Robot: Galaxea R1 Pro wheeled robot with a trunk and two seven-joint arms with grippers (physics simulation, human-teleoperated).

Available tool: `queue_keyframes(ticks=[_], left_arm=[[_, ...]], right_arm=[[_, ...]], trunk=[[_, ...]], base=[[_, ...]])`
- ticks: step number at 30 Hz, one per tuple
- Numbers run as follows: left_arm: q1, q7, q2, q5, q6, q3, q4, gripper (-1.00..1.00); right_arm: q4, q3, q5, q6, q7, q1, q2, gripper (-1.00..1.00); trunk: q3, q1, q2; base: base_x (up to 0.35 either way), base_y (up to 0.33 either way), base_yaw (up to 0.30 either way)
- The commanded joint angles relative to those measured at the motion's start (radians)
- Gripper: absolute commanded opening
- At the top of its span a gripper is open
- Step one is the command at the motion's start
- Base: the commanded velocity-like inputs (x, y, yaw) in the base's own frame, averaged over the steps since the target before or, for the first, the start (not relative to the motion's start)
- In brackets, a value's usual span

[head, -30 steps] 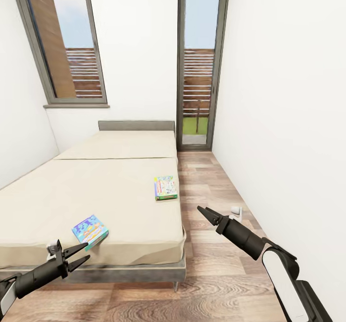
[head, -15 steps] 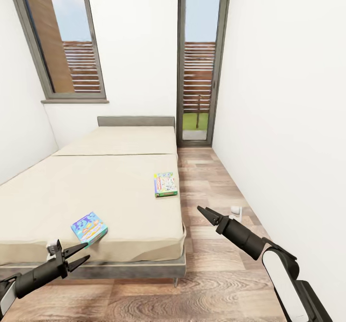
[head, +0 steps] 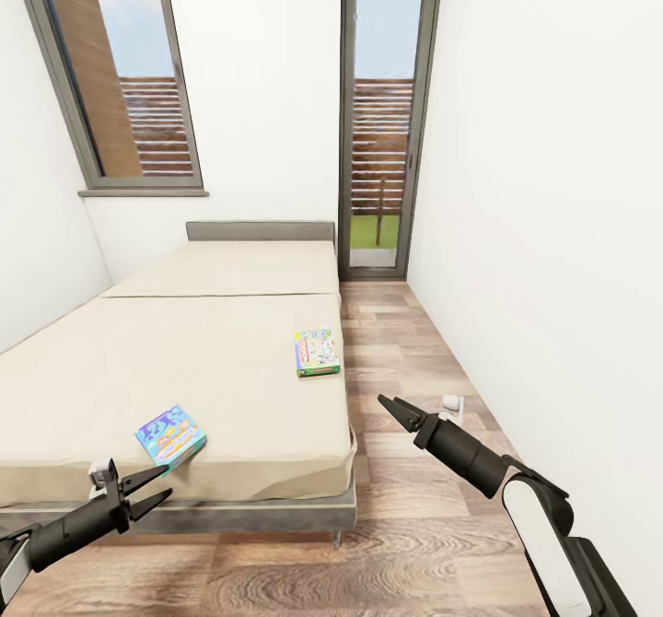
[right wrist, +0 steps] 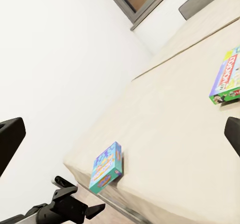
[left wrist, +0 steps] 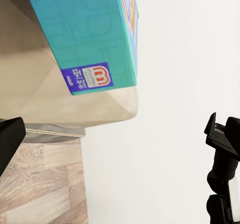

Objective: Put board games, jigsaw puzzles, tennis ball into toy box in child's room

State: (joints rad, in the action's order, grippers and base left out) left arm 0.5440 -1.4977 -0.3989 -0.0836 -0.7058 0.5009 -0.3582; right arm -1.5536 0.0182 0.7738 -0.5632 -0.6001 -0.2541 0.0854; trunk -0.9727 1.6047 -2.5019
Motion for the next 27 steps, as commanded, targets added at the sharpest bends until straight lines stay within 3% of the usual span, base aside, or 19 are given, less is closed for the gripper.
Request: queue_keyframes(ticks=[1, 27], left_arm=[[0.001, -0.004, 0.0, 0.002, -0.011, 0.002, 0.0, 1.0], [0.001, -0.004, 0.0, 0.002, -0.011, 0.002, 0.0, 1.0]], right_arm=[[0.0, 0.0, 0.009, -0.007, 0.002, -0.001, 0.0, 1.0], [0.0, 0.0, 0.01, -0.007, 0.002, -0.001, 0.002, 1.0]], trunk=[[-0.001, 0.0, 0.0], [-0.001, 0.0, 0.0]], base=[[0.0, 0.0, 0.0], [0.053, 0.028, 0.0]])
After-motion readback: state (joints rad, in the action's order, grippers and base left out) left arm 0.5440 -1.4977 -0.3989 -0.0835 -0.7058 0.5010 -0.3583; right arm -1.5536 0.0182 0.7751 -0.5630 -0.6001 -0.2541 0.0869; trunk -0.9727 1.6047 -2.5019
